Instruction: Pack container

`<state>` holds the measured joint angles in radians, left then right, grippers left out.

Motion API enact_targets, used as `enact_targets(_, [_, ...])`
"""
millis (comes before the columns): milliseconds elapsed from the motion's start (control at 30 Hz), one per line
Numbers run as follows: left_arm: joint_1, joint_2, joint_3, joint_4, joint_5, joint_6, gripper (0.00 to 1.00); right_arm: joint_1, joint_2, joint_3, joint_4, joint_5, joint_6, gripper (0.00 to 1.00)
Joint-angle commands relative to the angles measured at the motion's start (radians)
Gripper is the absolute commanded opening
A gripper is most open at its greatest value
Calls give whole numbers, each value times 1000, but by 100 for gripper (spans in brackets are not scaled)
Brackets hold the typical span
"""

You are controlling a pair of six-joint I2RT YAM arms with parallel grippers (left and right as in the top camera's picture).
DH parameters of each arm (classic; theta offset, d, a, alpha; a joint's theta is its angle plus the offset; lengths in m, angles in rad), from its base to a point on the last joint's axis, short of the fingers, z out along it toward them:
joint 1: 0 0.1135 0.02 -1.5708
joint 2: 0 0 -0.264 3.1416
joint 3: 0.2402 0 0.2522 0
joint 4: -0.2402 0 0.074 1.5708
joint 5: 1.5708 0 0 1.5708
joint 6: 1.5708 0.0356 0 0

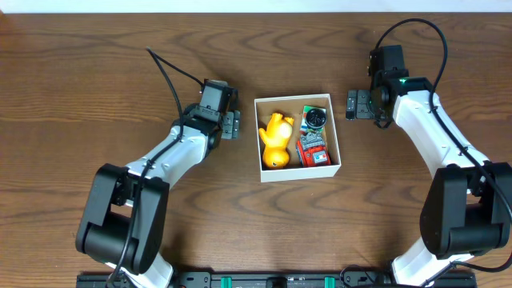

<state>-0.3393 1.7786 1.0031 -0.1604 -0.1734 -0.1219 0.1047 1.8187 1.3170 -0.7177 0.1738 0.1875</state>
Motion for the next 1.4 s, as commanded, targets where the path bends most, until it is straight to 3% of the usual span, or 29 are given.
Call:
enact_targets(0, [9,13,11,-6,6,13,87,-6,5,-1,0,10,17,99])
enact_targets(167, [9,13,11,-11,10,13,81,-6,5,-1,0,10,17,99])
enact_targets(467, [9,13,7,-18,10,13,38,-6,5,-1,0,10,17,99])
enact_targets(733, [9,0,7,-36,9,13,7,-6,5,-1,0,10,17,99])
enact_targets(900, [9,-87,7,-43,8,13,6,-6,5,-1,0,10,17,99])
enact_targets(1267, [-68,-450,7,-154,9,13,6,-6,5,-1,0,10,17,99])
enact_targets(1333, [-80,-489,7,-151,9,13,16,-6,5,-1,0,10,17,99])
enact_targets(1367, [-83,-501,7,-148,9,13,26,-6,5,-1,0,10,17,99])
